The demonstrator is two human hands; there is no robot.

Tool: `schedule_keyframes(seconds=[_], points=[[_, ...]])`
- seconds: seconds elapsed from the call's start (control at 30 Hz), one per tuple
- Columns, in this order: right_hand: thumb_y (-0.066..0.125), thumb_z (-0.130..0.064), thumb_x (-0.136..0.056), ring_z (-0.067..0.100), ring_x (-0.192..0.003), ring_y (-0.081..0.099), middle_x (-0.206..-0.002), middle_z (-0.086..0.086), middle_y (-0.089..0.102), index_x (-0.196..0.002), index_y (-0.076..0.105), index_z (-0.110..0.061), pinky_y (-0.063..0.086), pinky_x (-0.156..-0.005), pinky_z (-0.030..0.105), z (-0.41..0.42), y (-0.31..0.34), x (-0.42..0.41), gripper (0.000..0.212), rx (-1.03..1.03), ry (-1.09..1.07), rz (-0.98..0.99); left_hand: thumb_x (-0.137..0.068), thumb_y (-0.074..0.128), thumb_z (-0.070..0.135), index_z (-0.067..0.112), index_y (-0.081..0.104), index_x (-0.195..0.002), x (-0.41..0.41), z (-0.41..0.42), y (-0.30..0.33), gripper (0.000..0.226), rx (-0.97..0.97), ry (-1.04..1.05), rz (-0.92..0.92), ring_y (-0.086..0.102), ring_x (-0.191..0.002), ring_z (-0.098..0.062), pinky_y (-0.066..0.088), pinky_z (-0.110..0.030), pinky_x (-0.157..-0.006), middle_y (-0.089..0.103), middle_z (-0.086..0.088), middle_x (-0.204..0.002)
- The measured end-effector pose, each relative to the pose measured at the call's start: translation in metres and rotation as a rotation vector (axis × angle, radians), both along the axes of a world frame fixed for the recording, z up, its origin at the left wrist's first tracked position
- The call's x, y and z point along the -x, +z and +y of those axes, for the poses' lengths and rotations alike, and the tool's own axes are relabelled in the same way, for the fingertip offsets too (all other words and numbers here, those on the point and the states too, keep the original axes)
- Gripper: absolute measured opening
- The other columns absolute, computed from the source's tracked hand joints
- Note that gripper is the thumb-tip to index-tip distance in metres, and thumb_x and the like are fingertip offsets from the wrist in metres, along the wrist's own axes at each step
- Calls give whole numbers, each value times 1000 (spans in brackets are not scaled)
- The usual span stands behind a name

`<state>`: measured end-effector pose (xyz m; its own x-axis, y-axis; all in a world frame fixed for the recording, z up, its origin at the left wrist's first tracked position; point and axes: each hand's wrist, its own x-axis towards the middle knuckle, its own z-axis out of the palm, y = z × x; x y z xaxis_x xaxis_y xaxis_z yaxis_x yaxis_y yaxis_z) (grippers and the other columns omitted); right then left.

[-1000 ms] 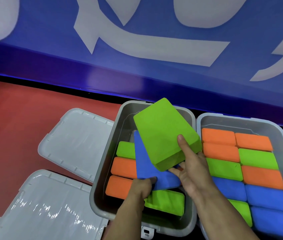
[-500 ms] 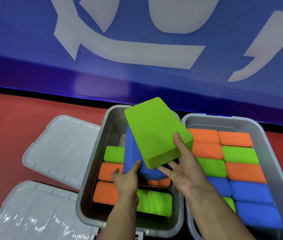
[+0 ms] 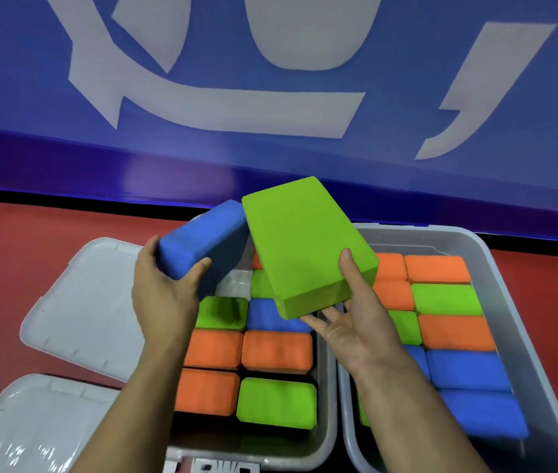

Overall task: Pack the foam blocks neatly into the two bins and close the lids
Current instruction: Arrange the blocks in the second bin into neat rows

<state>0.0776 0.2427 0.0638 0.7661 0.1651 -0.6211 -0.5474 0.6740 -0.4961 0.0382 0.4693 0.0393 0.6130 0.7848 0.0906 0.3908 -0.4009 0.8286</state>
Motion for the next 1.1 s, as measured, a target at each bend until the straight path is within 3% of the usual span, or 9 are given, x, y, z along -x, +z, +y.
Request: schedule_keyframes(seconds=[0.1,0.23,0.43,0.73,0.87,0.97,1.1], points=[[76,-35,-87,27,-110,70,-98,-4,79,-117,69,-29,50,-95,69,-6,0,-3,31,18,-3,-7,-80,85,26,18,44,-149,-28,16,12,81,-113,-146,42,49,-136,-21,38,-36,-110,54,-2,-148],[75,-37,-87,24,-110,71,-110,-2,77,-123,68,-30,53,-93,65,-10,-1,-6,38,60,-5,-58,-74,90,14,6,48,-148,-63,37,11,86,-290,-422,167,49,-135,-29,35,-37,-113,54,-12,-147],[76,-36,-86,23,-107,72,-107,-4,78,-121,69,-30,55,-89,63,-10,-5,-7,36,68,-19,-37,-73,91,29,20,46,-152,-92,50,-7,91,-522,-670,398,44,-129,-36,39,-70,-100,52,-6,-144],[75,-36,-88,21,-109,72,-110,-5,77,-123,68,-31,56,-89,62,-2,-8,-7,37,88,13,-62,-80,84,39,27,39,-154,-130,53,24,88,-807,-867,700,33,-135,-29,38,-72,-98,41,1,-150],[76,-37,-87,21,-114,69,-116,-6,75,-126,67,-32,58,-85,59,4,-10,-7,41,129,9,-75,-74,86,46,27,48,-148,-133,53,7,85,-831,-978,814,40,-125,-30,49,-60,-92,46,0,-143],[77,-37,-86,21,-114,69,-116,-5,75,-126,67,-31,61,-76,54,6,-12,-6,41,151,0,-61,-75,85,44,27,50,-144,-133,48,-13,79,-810,-987,824,38,-129,-29,46,-63,-94,47,2,-141],[77,-36,-85,22,-114,69,-116,-4,76,-125,68,-30,58,-84,61,5,-17,-6,41,155,-2,-36,-72,85,47,25,44,-150,-133,48,-50,91,-787,-1029,832,43,-128,-30,48,-53,-99,50,-2,-139]])
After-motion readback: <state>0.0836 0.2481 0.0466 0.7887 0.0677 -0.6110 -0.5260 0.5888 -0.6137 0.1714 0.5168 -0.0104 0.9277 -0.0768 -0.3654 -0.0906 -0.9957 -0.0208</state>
